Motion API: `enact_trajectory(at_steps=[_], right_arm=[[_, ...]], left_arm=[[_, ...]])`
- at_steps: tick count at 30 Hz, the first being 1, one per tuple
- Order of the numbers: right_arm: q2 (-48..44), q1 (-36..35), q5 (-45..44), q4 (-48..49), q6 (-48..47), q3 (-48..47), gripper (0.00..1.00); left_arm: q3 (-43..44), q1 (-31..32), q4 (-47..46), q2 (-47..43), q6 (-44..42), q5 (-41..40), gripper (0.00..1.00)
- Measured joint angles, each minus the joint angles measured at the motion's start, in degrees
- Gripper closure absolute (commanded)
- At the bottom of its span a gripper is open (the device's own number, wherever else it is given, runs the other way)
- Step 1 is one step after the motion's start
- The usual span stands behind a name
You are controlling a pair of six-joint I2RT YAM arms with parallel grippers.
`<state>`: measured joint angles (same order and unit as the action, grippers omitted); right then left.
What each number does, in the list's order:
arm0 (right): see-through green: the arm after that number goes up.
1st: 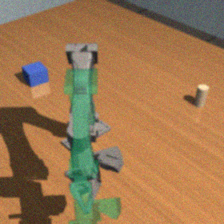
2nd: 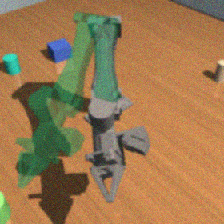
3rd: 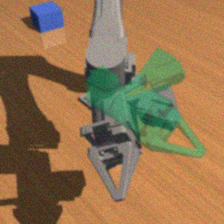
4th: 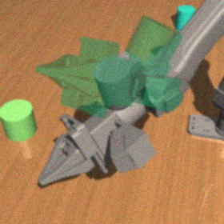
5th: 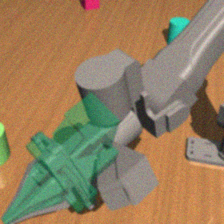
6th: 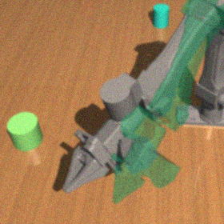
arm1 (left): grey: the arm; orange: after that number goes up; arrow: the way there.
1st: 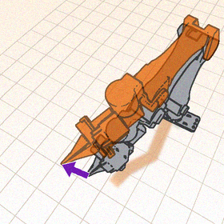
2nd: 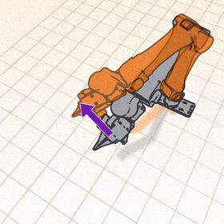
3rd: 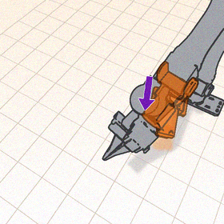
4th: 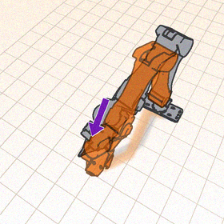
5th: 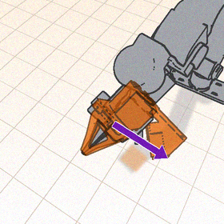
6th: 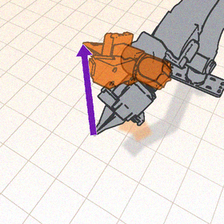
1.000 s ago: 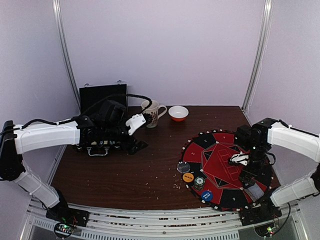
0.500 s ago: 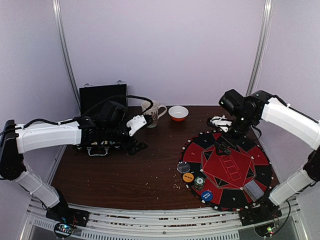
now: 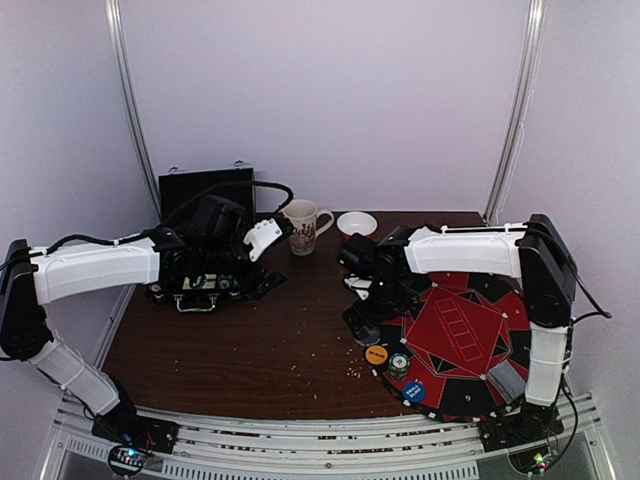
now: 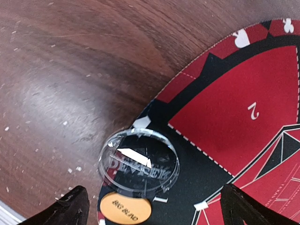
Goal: Distribute texas hold em gaming equipment
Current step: Pick up the dealer button from the poker table mat.
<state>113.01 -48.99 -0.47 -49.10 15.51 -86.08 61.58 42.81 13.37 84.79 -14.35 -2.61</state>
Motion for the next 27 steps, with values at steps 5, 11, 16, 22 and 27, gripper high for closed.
enact_trajectory(at_steps=[5, 11, 16, 22, 27], right_arm=[[2.3, 0.2, -0.2, 1.4, 1.9, 0.0, 0.02], [4.4, 0.2, -0.2, 3.1, 1.9, 0.0, 0.14], [5.6, 0.1, 0.7, 4.1, 1.8, 0.0, 0.29], [5.7, 0.1, 0.7, 4.7, 2.0, -0.1, 0.59], [5.8, 0.2, 0.4, 3.8, 2.5, -0.9, 0.67]], left_arm=[[0.0, -0.1, 0.0, 0.0, 0.1, 0.1, 0.02], [0.0, -0.1, 0.0, 0.0, 0.1, 0.1, 0.02], [0.0, -0.1, 0.0, 0.0, 0.1, 0.0, 0.02], [0.0, -0.1, 0.0, 0.0, 0.1, 0.0, 0.02], [0.0, -0.1, 0.0, 0.0, 0.1, 0.0, 0.02]])
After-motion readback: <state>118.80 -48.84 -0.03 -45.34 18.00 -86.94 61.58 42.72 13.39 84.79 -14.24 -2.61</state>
